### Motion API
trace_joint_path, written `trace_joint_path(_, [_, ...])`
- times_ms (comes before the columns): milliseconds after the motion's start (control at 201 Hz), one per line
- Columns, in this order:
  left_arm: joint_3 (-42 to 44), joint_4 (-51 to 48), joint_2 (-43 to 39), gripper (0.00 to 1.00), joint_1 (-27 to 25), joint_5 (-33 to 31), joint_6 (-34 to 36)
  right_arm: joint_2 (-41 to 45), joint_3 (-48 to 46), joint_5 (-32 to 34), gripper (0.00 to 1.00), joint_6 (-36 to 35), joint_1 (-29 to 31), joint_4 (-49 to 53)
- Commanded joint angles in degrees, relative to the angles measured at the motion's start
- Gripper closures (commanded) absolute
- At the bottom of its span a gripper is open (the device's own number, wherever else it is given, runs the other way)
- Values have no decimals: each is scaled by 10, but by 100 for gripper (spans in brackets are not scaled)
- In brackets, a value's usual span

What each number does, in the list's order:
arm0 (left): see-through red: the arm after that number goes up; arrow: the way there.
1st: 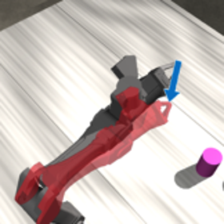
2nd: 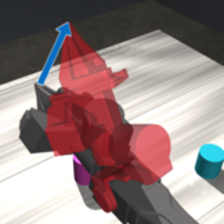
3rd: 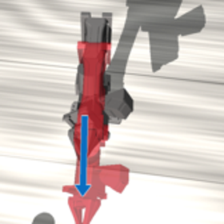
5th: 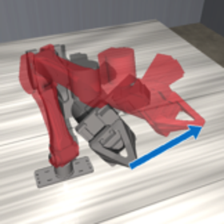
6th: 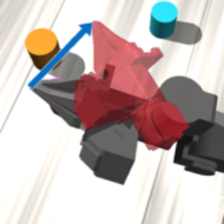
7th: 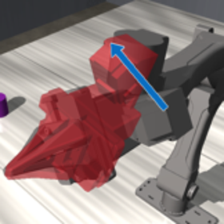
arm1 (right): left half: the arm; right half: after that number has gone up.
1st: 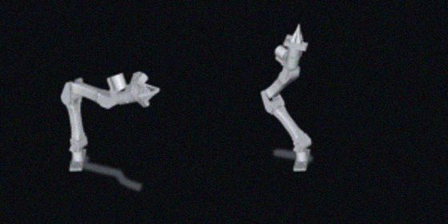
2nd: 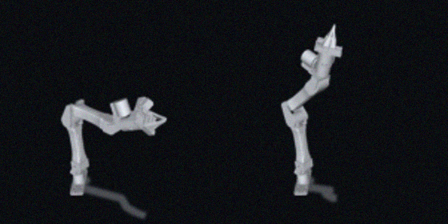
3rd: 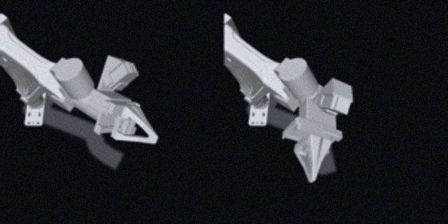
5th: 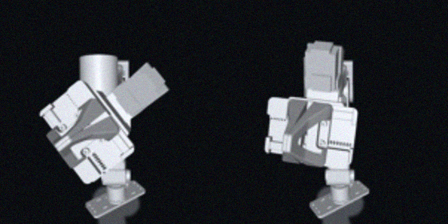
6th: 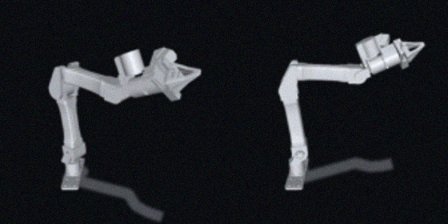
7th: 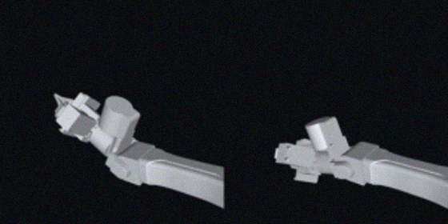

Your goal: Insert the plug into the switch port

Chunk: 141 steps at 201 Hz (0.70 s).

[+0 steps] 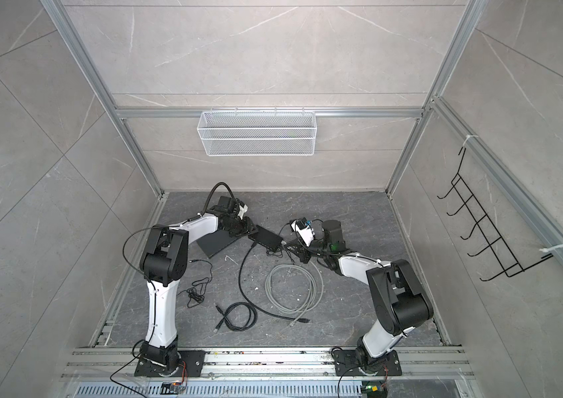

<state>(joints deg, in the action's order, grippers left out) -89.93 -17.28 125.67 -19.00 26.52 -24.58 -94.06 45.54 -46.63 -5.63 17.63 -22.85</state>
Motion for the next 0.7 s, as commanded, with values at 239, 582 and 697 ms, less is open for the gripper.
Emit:
trace_joint_path(239, [15, -30, -51, 58, -31, -80, -8, 9, 91, 71, 91, -15, 38, 200])
trace_joint_path(582, [-53, -47, -23, 58, -31, -109, 13, -62, 192, 159, 91, -115, 125, 400])
trace_joint_path(697, [-50, -45, -26, 58, -31, -115, 14, -103, 236, 187, 92, -112, 140, 446])
